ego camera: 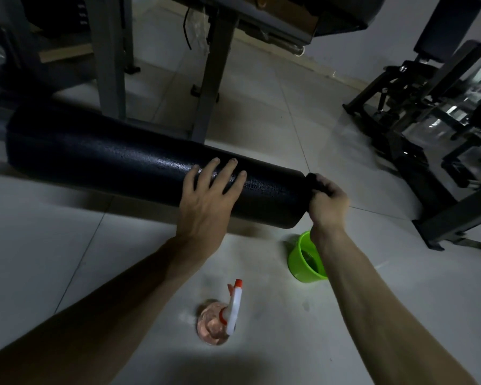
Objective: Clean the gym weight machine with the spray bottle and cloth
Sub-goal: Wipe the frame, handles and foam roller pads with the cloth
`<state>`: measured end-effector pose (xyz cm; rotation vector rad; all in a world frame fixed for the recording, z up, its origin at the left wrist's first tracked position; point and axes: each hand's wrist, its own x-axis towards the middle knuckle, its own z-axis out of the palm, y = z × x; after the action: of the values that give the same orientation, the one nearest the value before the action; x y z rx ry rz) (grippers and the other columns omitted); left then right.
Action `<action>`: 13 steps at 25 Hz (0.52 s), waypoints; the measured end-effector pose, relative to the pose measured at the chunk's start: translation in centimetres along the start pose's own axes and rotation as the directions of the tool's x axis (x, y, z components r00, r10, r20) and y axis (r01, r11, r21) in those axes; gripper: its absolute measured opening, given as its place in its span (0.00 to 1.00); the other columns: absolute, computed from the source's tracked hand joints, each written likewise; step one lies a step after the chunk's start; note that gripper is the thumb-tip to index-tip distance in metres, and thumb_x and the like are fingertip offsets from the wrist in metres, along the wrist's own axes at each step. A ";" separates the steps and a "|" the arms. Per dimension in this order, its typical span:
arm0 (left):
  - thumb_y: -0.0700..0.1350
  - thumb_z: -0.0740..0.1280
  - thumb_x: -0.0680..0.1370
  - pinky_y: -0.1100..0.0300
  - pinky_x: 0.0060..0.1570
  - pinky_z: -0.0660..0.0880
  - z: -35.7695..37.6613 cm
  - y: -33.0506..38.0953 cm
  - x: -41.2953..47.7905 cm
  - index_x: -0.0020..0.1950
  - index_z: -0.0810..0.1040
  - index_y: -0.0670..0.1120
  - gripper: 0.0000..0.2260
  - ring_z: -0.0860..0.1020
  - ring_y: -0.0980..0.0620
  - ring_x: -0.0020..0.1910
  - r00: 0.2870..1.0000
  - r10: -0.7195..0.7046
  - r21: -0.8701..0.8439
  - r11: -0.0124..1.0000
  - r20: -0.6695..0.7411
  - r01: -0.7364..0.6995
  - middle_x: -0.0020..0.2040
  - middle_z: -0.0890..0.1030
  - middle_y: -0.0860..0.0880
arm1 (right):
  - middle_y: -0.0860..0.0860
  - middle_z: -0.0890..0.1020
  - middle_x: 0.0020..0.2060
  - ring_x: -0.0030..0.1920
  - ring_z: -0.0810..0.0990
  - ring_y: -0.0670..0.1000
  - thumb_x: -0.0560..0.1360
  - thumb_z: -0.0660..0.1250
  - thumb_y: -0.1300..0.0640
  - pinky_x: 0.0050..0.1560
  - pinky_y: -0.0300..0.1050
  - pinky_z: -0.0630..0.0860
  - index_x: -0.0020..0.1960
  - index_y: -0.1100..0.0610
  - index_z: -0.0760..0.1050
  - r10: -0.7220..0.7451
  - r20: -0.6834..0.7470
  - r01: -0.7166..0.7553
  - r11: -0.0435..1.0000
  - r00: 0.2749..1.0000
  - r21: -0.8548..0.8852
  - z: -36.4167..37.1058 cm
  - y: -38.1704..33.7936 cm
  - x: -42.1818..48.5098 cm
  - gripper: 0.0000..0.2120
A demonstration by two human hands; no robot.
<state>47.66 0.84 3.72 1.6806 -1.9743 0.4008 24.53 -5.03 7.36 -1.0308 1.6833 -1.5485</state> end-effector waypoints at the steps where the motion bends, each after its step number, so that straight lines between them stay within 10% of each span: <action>1: 0.43 0.77 0.71 0.41 0.74 0.59 -0.1 -0.1 0.1 0.77 0.69 0.49 0.35 0.64 0.40 0.76 1.000 0.000 -0.001 1.000 0.000 0.000 0.79 0.67 0.45 | 0.55 0.87 0.54 0.59 0.84 0.60 0.69 0.61 0.71 0.66 0.64 0.77 0.57 0.56 0.85 0.007 -0.010 -0.007 1.000 1.000 -0.006 0.1 0.0 -0.2 0.23; 6: 0.44 0.78 0.69 0.41 0.74 0.59 -0.6 0.0 0.9 0.77 0.70 0.49 0.38 0.64 0.40 0.76 1.000 -0.014 -0.013 1.000 0.023 0.015 0.78 0.67 0.46 | 0.48 0.83 0.60 0.50 0.84 0.54 0.74 0.60 0.66 0.49 0.54 0.83 0.66 0.47 0.81 -0.215 0.087 0.229 0.948 0.973 -0.220 -2.5 2.8 -6.9 0.26; 10: 0.44 0.79 0.69 0.39 0.75 0.59 -0.6 0.3 1.1 0.77 0.70 0.49 0.37 0.64 0.39 0.77 0.999 -0.035 -0.022 0.999 0.032 0.035 0.78 0.68 0.45 | 0.51 0.80 0.64 0.64 0.78 0.51 0.70 0.61 0.67 0.68 0.39 0.71 0.66 0.54 0.81 -0.487 0.028 0.432 0.745 0.873 -0.509 0.6 0.7 -6.0 0.28; 13: 0.43 0.77 0.70 0.40 0.74 0.60 -0.5 0.1 1.3 0.76 0.72 0.48 0.35 0.65 0.40 0.76 0.999 -0.046 -0.043 0.998 0.005 0.046 0.78 0.69 0.46 | 0.53 0.78 0.67 0.68 0.76 0.51 0.67 0.60 0.68 0.69 0.35 0.68 0.68 0.56 0.80 -0.609 0.352 0.695 0.530 0.711 -0.486 5.2 0.0 -9.7 0.31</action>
<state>47.55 0.07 4.90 1.6983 -1.9298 0.3358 33.81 0.73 6.13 -2.2833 1.8165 -1.2883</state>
